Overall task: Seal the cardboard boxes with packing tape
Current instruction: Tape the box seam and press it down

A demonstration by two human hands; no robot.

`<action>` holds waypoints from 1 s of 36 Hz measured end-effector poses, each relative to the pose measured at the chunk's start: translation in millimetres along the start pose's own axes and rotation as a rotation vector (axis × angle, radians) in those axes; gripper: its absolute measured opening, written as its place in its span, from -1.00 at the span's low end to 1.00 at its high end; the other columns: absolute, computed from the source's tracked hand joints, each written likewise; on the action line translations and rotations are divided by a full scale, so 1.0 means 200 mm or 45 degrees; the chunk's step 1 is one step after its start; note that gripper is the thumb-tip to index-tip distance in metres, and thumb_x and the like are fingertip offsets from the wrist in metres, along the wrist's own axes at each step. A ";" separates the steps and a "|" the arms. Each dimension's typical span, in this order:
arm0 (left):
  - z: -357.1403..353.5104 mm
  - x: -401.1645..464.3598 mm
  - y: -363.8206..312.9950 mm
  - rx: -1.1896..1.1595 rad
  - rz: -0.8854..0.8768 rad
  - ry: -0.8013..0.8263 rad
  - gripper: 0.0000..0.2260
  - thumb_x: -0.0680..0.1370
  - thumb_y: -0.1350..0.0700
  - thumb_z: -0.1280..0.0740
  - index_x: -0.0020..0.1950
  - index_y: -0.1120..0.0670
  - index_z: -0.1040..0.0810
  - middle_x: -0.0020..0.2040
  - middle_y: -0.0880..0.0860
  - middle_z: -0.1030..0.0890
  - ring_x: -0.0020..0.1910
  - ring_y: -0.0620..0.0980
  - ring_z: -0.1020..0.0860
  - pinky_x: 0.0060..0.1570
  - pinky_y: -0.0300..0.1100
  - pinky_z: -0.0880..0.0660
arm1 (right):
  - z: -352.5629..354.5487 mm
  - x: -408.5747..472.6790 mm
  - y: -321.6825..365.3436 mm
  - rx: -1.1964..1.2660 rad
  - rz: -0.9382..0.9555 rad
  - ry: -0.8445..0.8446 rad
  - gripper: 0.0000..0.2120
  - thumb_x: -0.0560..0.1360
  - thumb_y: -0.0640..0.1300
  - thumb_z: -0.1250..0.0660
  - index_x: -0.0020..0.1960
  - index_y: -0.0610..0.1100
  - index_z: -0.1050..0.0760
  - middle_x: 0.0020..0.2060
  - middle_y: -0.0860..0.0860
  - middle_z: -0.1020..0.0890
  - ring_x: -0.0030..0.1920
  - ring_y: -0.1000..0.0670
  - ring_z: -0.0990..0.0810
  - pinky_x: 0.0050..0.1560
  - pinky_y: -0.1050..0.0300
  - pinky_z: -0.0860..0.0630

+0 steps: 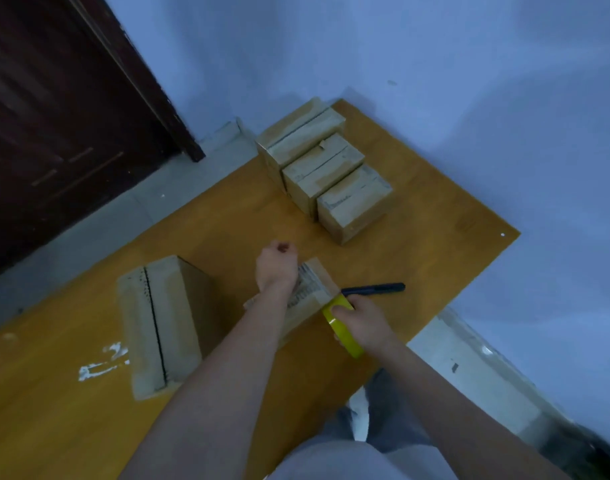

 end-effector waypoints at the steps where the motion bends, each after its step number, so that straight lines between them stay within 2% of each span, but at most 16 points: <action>1: 0.00 0.01 -0.02 -0.057 -0.085 -0.056 -0.78 0.60 0.01 -0.21 0.09 0.10 -0.56 -0.06 0.05 -0.56 -0.08 0.05 -0.52 -0.08 -0.11 -0.48 | 0.01 0.02 0.01 -0.021 0.011 0.026 -0.81 0.53 -0.14 -0.26 -0.22 -0.20 -0.41 -0.43 -0.06 -0.55 -0.47 0.05 -0.59 -0.33 0.08 -0.53; 3: 0.01 -0.01 -0.06 -0.096 -0.283 -0.187 -0.78 0.62 0.04 -0.21 0.02 0.14 -0.57 -0.07 0.08 -0.56 -0.06 0.06 -0.51 -0.09 -0.12 -0.44 | 0.02 0.04 0.01 -0.052 0.032 0.074 -0.78 0.53 -0.13 -0.26 -0.25 -0.20 -0.39 -0.44 -0.08 -0.55 -0.49 0.04 -0.58 -0.37 0.09 -0.53; 6: 0.02 -0.10 -0.11 0.070 -0.582 -0.386 -0.82 0.61 0.10 -0.25 -0.05 0.16 -0.59 -0.11 0.08 -0.57 -0.03 0.08 -0.48 -0.05 -0.11 -0.32 | 0.02 0.06 0.01 -0.023 0.009 0.137 -0.81 0.54 -0.13 -0.24 -0.21 -0.20 -0.41 -0.42 -0.09 -0.58 -0.47 0.00 -0.58 -0.32 0.02 -0.54; 9: 0.00 -0.22 -0.10 0.267 -0.711 -0.477 -0.79 0.59 0.07 -0.24 -0.12 0.14 -0.59 -0.17 0.07 -0.55 -0.09 0.10 -0.47 -0.14 -0.08 -0.29 | 0.01 0.05 0.01 0.025 -0.020 0.192 -0.82 0.54 -0.18 -0.23 -0.24 -0.17 -0.45 -0.43 -0.07 -0.58 -0.47 -0.01 -0.58 -0.33 0.06 -0.54; 12: -0.07 -0.32 -0.03 0.422 -0.721 -0.395 -0.70 0.57 -0.03 -0.16 -0.05 0.11 -0.60 -0.11 0.06 -0.56 -0.06 0.10 -0.50 -0.13 -0.01 -0.42 | 0.00 0.04 0.02 0.066 -0.030 0.273 -0.82 0.55 -0.18 -0.21 -0.21 -0.09 -0.48 -0.40 -0.07 -0.57 -0.48 0.03 -0.57 -0.36 0.14 -0.52; 14: -0.10 -0.36 0.02 0.493 -0.697 -0.282 -0.64 0.59 -0.07 -0.13 0.13 0.12 -0.58 0.09 0.06 -0.55 0.11 0.10 -0.49 0.08 0.01 -0.44 | 0.00 0.04 0.02 0.057 -0.029 0.317 -0.82 0.56 -0.15 -0.21 -0.19 -0.09 -0.50 -0.32 -0.10 -0.58 -0.38 -0.03 -0.59 -0.28 0.09 -0.53; 16: -0.12 -0.38 0.04 0.545 -0.609 -0.135 -0.59 0.63 -0.10 -0.10 0.36 0.09 -0.44 0.32 0.03 -0.43 0.33 0.06 -0.36 0.29 -0.03 -0.30 | 0.01 0.05 0.03 0.052 -0.007 0.360 -0.81 0.56 -0.11 -0.22 -0.19 -0.09 -0.51 -0.27 -0.12 -0.58 -0.27 -0.10 -0.59 -0.17 -0.01 -0.54; 18: -0.12 -0.38 0.06 0.579 -0.549 -0.049 -0.54 0.64 -0.13 -0.07 0.48 0.04 -0.28 0.45 -0.02 -0.28 0.44 -0.02 -0.19 0.39 -0.11 -0.17 | 0.02 0.05 0.03 0.096 0.009 0.406 -0.81 0.58 -0.08 -0.22 -0.17 -0.07 -0.52 -0.27 -0.10 -0.58 -0.28 -0.07 -0.58 -0.19 0.03 -0.52; 21: -0.13 -0.38 0.06 0.639 -0.525 0.008 -0.44 0.61 -0.19 -0.07 0.54 0.04 -0.15 0.50 -0.05 -0.17 0.49 -0.04 -0.08 0.43 -0.13 -0.11 | 0.01 0.04 0.01 0.192 0.018 0.546 -0.87 0.60 -0.09 -0.19 -0.01 -0.03 -0.51 -0.24 -0.05 -0.58 -0.27 -0.01 -0.59 -0.25 0.16 -0.53; 23: -0.14 -0.38 0.06 0.668 -0.509 0.005 -0.41 0.59 -0.20 -0.11 0.55 0.05 -0.13 0.51 -0.04 -0.15 0.50 -0.03 -0.06 0.44 -0.13 -0.10 | 0.01 0.03 -0.01 0.214 0.021 0.622 -0.86 0.60 -0.12 -0.18 0.08 -0.03 -0.50 -0.20 -0.04 -0.60 -0.21 -0.01 -0.60 -0.18 0.14 -0.52; 26: -0.15 -0.38 0.07 0.658 -0.509 -0.035 -0.38 0.58 -0.23 -0.14 0.54 0.06 -0.15 0.51 -0.04 -0.16 0.49 -0.04 -0.06 0.44 -0.15 -0.11 | 0.02 0.03 -0.04 0.185 0.065 0.649 -0.85 0.59 -0.17 -0.20 0.09 -0.05 -0.51 -0.16 -0.06 -0.62 -0.16 -0.02 -0.60 -0.13 0.12 -0.51; 29: -0.15 -0.38 0.07 0.647 -0.517 -0.064 -0.37 0.56 -0.24 -0.16 0.53 0.07 -0.18 0.49 -0.05 -0.18 0.48 -0.06 -0.07 0.44 -0.18 -0.12 | 0.04 0.04 -0.05 0.189 0.062 0.663 -0.87 0.59 -0.13 -0.22 0.07 -0.07 -0.53 -0.17 -0.06 -0.63 -0.17 -0.01 -0.62 -0.13 0.14 -0.53; 33: -0.16 -0.38 0.08 0.702 -0.515 -0.055 -0.33 0.55 -0.26 -0.17 0.55 0.06 -0.14 0.51 -0.05 -0.14 0.50 -0.06 -0.05 0.45 -0.17 -0.12 | 0.04 0.06 -0.09 0.084 0.006 0.622 -0.85 0.58 -0.07 -0.22 0.02 -0.11 -0.53 -0.15 -0.11 -0.62 -0.14 -0.08 -0.61 -0.08 0.02 -0.54; 36: -0.17 -0.39 0.10 0.751 -0.486 -0.015 -0.28 0.53 -0.28 -0.17 0.56 0.04 -0.06 0.53 -0.06 -0.07 0.51 -0.05 0.00 0.47 -0.15 -0.10 | 0.02 0.08 -0.14 -0.090 -0.047 0.534 -0.65 0.48 0.11 -0.24 0.02 -0.16 -0.53 -0.07 -0.22 -0.63 -0.05 -0.21 -0.62 0.05 -0.14 -0.53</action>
Point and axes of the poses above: each hand's wrist, its own x-axis towards the middle knuckle, its own z-axis out of the back of the hand, y = z × x, the point moved 6 cm from there along x, towards the middle knuckle
